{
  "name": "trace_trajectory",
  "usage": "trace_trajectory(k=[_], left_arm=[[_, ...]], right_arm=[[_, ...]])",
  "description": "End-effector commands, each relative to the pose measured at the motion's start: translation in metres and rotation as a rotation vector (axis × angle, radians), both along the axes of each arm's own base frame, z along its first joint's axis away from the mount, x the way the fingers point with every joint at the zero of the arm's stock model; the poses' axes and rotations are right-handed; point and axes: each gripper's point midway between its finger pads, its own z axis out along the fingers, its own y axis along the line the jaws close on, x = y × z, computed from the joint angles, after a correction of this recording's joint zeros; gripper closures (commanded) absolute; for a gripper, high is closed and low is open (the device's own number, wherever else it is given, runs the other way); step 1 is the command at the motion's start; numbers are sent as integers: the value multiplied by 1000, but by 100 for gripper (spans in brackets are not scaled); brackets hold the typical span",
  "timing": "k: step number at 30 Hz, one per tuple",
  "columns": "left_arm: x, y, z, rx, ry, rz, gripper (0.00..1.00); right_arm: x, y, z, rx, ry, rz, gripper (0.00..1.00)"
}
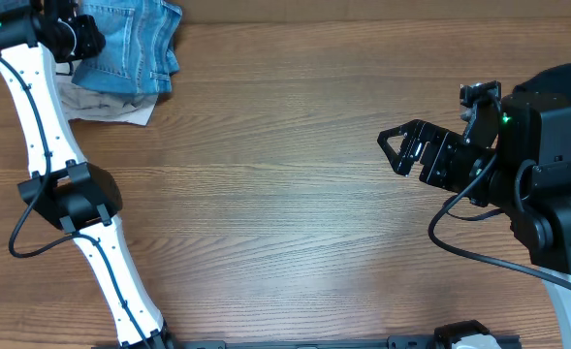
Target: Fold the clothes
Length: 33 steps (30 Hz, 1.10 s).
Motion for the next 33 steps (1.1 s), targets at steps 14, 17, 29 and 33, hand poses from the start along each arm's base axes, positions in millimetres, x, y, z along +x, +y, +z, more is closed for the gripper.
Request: trace_trajectory(k=[14,17,29,33], left_arm=[[23,76,-21,173,-55,206,73],[18,101,-33,282,-14,299,71],[7,134,-12,295,-41,457,3],[21,100,13,194,-127,346,32]], right_arm=[[0,-3,-1,-3,10,-14,0],[-1,-3,-2,-4,17,-14,0],[-4,-4,-5,-7,31,-14,0],[-3,-4,-4,-5,26,-14,0]])
